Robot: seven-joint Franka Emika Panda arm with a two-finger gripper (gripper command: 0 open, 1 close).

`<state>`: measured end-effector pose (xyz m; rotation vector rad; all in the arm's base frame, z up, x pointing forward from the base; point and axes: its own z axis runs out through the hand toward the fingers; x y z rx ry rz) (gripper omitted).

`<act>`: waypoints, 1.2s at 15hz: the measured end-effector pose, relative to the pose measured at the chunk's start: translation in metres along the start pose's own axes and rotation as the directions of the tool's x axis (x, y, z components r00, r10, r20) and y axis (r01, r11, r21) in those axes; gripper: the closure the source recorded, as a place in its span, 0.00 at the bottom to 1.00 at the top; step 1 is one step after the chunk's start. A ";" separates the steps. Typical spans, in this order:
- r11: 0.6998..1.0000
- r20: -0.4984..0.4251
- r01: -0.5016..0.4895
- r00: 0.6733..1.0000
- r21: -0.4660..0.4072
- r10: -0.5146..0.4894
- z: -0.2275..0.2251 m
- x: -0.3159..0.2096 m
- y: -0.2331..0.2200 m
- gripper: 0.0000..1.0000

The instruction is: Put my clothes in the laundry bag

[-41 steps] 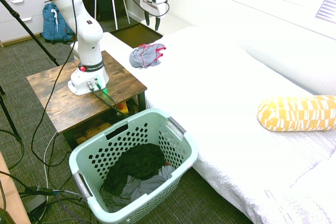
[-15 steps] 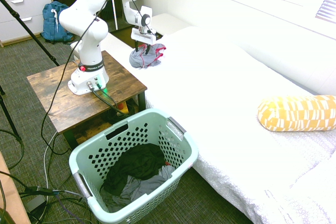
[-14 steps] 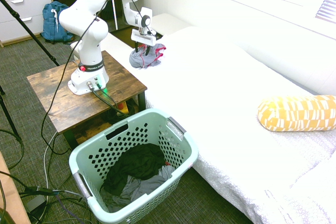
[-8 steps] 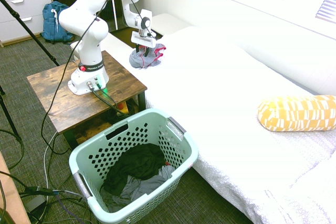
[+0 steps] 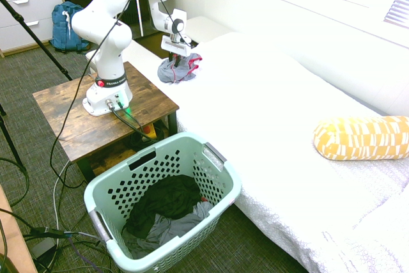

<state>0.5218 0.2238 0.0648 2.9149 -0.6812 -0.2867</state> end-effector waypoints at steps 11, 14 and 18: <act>0.999 -0.031 0.017 0.999 -0.040 -0.018 -0.157 0.037 0.053 1.00; 0.985 0.016 0.101 0.995 -0.142 -0.100 -0.271 0.046 0.146 1.00; 0.918 0.183 0.215 0.970 -0.332 -0.161 -0.382 0.015 0.313 1.00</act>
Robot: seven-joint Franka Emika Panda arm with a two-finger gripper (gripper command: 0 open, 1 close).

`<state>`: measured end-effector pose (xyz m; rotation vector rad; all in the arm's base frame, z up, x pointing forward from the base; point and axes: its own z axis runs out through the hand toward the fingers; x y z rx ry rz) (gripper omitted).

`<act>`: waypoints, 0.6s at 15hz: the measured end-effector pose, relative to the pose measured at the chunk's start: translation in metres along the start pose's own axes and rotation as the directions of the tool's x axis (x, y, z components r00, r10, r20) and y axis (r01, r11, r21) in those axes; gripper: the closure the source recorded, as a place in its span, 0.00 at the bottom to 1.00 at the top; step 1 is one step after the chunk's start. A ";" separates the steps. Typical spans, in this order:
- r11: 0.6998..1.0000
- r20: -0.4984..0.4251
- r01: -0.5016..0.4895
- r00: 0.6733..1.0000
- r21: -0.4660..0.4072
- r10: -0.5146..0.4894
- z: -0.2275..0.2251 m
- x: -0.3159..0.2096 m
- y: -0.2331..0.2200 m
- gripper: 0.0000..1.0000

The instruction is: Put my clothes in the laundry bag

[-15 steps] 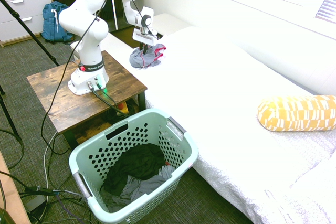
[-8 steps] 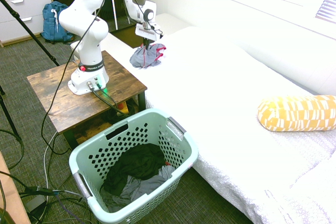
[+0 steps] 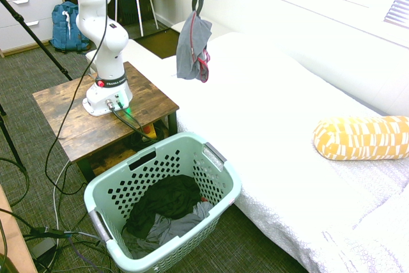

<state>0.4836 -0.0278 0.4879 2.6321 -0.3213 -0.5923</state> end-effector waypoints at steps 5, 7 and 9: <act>0.962 0.310 -0.123 0.930 -0.245 0.198 0.003 -0.163 0.249 1.00; 0.938 0.401 -0.169 0.870 -0.301 0.285 0.045 -0.229 0.316 1.00; 0.932 0.447 -0.187 0.837 -0.309 0.316 0.114 -0.250 0.347 1.00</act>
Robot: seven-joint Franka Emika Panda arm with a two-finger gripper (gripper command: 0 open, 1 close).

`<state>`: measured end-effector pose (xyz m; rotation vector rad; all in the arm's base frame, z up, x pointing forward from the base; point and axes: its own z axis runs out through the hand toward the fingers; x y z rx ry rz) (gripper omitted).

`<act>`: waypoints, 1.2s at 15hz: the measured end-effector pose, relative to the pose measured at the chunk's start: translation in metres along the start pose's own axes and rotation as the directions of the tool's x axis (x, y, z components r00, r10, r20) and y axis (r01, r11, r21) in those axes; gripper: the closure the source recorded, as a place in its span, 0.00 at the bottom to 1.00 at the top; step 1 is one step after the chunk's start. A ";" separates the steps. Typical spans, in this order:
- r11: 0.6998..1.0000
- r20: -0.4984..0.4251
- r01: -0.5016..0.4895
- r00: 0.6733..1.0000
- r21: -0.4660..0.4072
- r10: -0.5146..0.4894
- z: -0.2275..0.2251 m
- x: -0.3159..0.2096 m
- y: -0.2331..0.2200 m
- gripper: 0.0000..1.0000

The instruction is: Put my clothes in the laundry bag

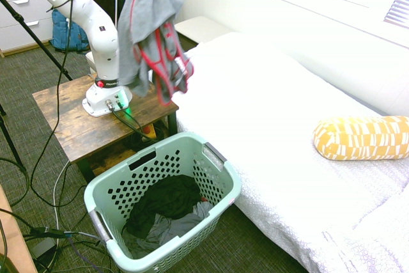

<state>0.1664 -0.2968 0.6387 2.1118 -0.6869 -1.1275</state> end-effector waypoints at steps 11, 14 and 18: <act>0.981 -0.076 -0.194 0.978 0.000 0.194 0.245 0.112 -0.166 0.00; 0.975 -0.091 -0.222 0.971 -0.011 0.220 0.266 0.132 -0.175 0.00; 0.991 -0.008 -0.127 0.992 0.038 0.128 0.274 0.138 -0.194 0.00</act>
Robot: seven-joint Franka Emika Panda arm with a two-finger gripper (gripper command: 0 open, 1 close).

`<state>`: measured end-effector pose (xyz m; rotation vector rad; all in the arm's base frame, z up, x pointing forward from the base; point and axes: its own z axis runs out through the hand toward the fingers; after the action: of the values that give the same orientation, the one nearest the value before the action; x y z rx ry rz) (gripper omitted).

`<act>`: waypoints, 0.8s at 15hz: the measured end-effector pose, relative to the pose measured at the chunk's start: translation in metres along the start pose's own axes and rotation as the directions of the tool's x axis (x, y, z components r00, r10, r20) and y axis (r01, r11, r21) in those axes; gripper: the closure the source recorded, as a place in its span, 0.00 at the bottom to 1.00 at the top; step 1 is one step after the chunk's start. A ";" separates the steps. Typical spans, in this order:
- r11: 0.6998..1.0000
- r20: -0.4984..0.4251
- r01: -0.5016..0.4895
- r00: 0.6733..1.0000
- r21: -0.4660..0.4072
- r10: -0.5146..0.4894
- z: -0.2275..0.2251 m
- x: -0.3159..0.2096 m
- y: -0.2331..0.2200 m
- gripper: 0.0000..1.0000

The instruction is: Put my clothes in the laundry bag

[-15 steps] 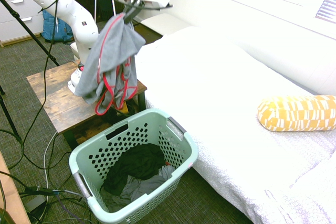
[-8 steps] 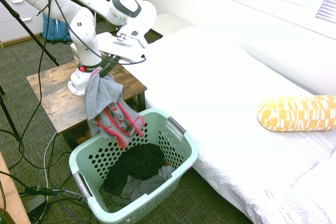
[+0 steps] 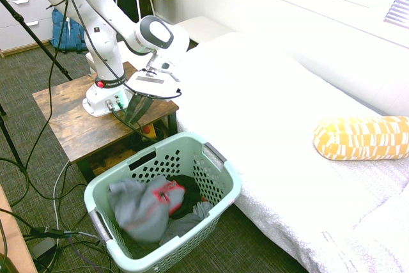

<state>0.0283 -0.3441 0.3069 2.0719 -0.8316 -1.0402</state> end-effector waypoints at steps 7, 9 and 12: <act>0.933 -0.320 0.294 0.922 0.209 -0.219 -0.262 -0.041 -0.099 0.00; 0.920 -0.487 0.285 0.864 0.268 -0.126 -0.363 -0.046 -0.128 0.00; 0.841 -0.585 0.295 0.811 0.454 0.031 -0.487 -0.058 -0.176 0.00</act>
<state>0.4535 -0.0646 0.4179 2.7415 -0.6932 -0.1812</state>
